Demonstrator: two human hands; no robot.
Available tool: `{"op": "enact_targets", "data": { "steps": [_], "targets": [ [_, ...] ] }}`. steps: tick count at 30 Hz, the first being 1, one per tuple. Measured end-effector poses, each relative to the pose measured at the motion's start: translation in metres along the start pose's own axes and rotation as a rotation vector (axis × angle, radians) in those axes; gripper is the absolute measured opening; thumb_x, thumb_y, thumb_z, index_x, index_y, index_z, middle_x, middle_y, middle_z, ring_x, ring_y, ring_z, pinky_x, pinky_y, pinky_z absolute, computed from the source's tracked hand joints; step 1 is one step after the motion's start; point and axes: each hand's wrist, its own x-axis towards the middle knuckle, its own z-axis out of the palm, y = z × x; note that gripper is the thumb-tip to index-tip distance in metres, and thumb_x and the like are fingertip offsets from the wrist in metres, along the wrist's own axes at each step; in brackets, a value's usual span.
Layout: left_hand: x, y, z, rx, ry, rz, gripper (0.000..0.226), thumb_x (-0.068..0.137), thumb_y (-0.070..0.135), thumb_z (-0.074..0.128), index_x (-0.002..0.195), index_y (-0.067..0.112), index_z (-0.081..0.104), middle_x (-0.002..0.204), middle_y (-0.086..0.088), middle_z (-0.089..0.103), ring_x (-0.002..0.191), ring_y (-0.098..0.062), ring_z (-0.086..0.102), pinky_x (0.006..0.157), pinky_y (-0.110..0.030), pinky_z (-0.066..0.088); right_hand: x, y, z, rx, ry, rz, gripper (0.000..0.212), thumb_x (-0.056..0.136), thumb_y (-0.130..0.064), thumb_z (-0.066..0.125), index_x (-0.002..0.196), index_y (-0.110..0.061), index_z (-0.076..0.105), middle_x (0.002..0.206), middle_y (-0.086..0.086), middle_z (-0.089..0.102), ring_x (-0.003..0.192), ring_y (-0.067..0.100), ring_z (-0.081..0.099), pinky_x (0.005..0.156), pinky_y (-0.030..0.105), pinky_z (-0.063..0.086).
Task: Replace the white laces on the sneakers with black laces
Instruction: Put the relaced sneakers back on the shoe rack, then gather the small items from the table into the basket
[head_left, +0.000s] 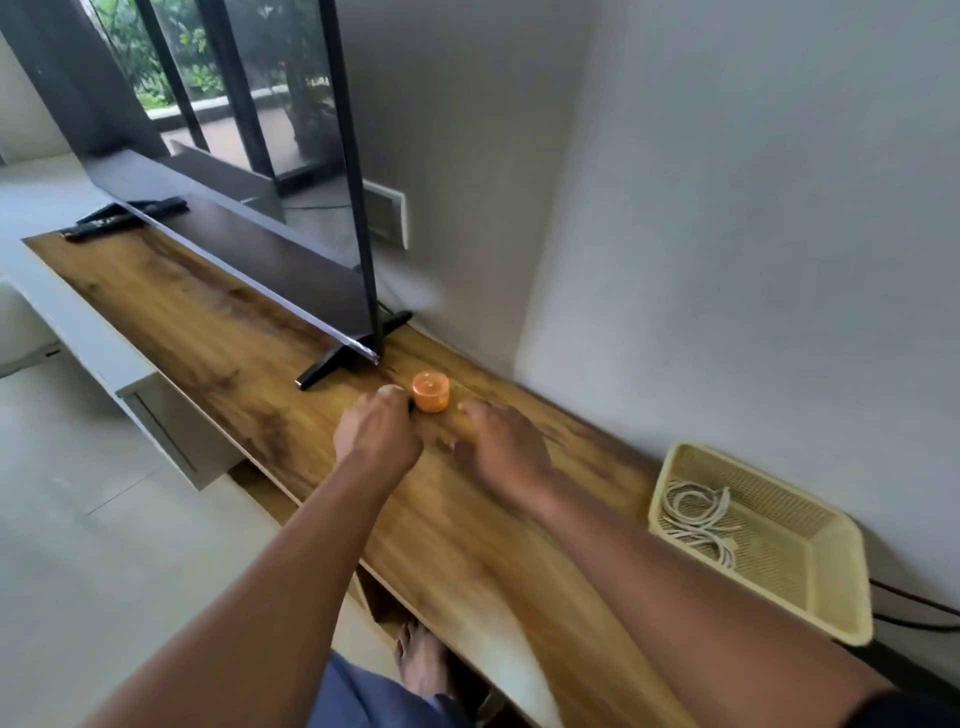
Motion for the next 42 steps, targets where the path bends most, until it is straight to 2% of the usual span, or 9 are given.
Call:
{"op": "enact_targets", "data": {
  "steps": [7, 12, 16, 22, 27, 29, 34, 37, 42],
  "targets": [
    [0.037, -0.019, 0.020, -0.021, 0.154, -0.071, 0.006, 0.086, 0.015, 0.075, 0.090, 0.015, 0.071, 0.087, -0.009, 0.068, 0.085, -0.035, 0.069, 0.070, -0.034, 0.054, 0.058, -0.003, 0.034, 0.072, 0.056, -0.018, 0.052, 0.094, -0.027, 0.074, 0.138, -0.011, 0.051, 0.134, 0.012, 0.059, 0.118, 0.030, 0.059, 0.095, 0.037, 0.053],
    [0.042, -0.022, 0.036, 0.039, 0.121, -0.051, 0.049, 0.084, 0.019, 0.082, 0.062, 0.027, 0.038, 0.065, 0.005, 0.041, 0.067, -0.024, 0.052, 0.061, -0.032, 0.044, 0.087, -0.006, 0.042, 0.073, 0.000, -0.021, 0.062, 0.093, -0.030, 0.076, 0.144, -0.015, 0.044, 0.141, 0.014, 0.054, 0.125, 0.033, 0.056, 0.099, 0.042, 0.053],
    [0.040, -0.018, 0.046, 0.010, 0.144, 0.000, 0.037, 0.087, 0.019, 0.077, 0.071, 0.025, 0.044, 0.065, 0.007, 0.038, 0.066, -0.025, 0.050, 0.061, -0.033, 0.044, 0.097, -0.004, 0.054, 0.104, -0.036, -0.013, 0.060, 0.094, -0.025, 0.075, 0.147, -0.019, 0.046, 0.143, 0.012, 0.053, 0.125, 0.035, 0.056, 0.099, 0.043, 0.051],
    [0.041, -0.009, 0.044, -0.022, 0.101, -0.021, 0.016, 0.085, 0.015, 0.075, 0.093, 0.015, 0.060, 0.091, -0.009, 0.067, 0.086, -0.033, 0.065, 0.069, -0.036, 0.053, 0.085, 0.006, 0.062, 0.156, 0.111, 0.030, 0.054, 0.091, -0.025, 0.077, 0.139, -0.019, 0.053, 0.129, 0.013, 0.062, 0.112, 0.036, 0.063, 0.088, 0.040, 0.052],
    [0.032, 0.011, 0.037, 0.010, 0.110, 0.002, 0.010, 0.084, 0.011, 0.079, 0.091, 0.012, 0.072, 0.091, -0.009, 0.066, 0.081, -0.027, 0.065, 0.071, -0.038, 0.060, 0.059, 0.023, 0.036, 0.182, 0.182, 0.062, 0.065, 0.085, -0.031, 0.079, 0.143, -0.025, 0.051, 0.122, 0.015, 0.057, 0.101, 0.034, 0.064, 0.080, 0.035, 0.053],
    [0.025, 0.025, 0.032, 0.018, 0.122, 0.008, 0.010, 0.085, 0.016, 0.080, 0.089, 0.011, 0.072, 0.088, -0.010, 0.067, 0.081, -0.028, 0.064, 0.065, -0.035, 0.053, 0.044, 0.032, 0.016, 0.202, 0.213, 0.094, 0.066, 0.080, -0.034, 0.077, 0.141, -0.028, 0.053, 0.116, 0.010, 0.052, 0.092, 0.031, 0.063, 0.072, 0.029, 0.049],
    [-0.002, 0.081, 0.021, -0.069, 0.125, 0.114, 0.011, 0.080, 0.019, 0.076, 0.081, 0.011, 0.070, 0.082, -0.009, 0.067, 0.076, -0.030, 0.060, 0.065, -0.032, 0.042, -0.004, 0.059, -0.035, 0.226, 0.294, 0.170, 0.050, 0.080, -0.035, 0.074, 0.127, -0.027, 0.059, 0.108, 0.003, 0.042, 0.088, 0.034, 0.062, 0.075, 0.028, 0.044],
    [-0.026, 0.124, 0.021, -0.131, 0.094, 0.210, 0.010, 0.078, 0.020, 0.074, 0.076, 0.011, 0.068, 0.072, -0.006, 0.061, 0.073, -0.030, 0.064, 0.064, -0.030, 0.046, -0.034, 0.079, -0.064, 0.243, 0.350, 0.257, 0.036, 0.085, -0.035, 0.067, 0.115, -0.023, 0.052, 0.105, 0.004, 0.043, 0.083, 0.036, 0.060, 0.071, 0.034, 0.045],
    [-0.069, 0.193, 0.034, -0.191, -0.003, 0.367, 0.010, 0.081, 0.019, 0.073, 0.077, 0.012, 0.066, 0.065, 0.000, 0.056, 0.065, -0.024, 0.060, 0.057, -0.029, 0.046, -0.091, 0.126, -0.110, 0.278, 0.381, 0.406, 0.048, 0.077, -0.034, 0.069, 0.114, -0.024, 0.040, 0.104, 0.003, 0.050, 0.088, 0.026, 0.052, 0.063, 0.027, 0.035]
  ]
}}
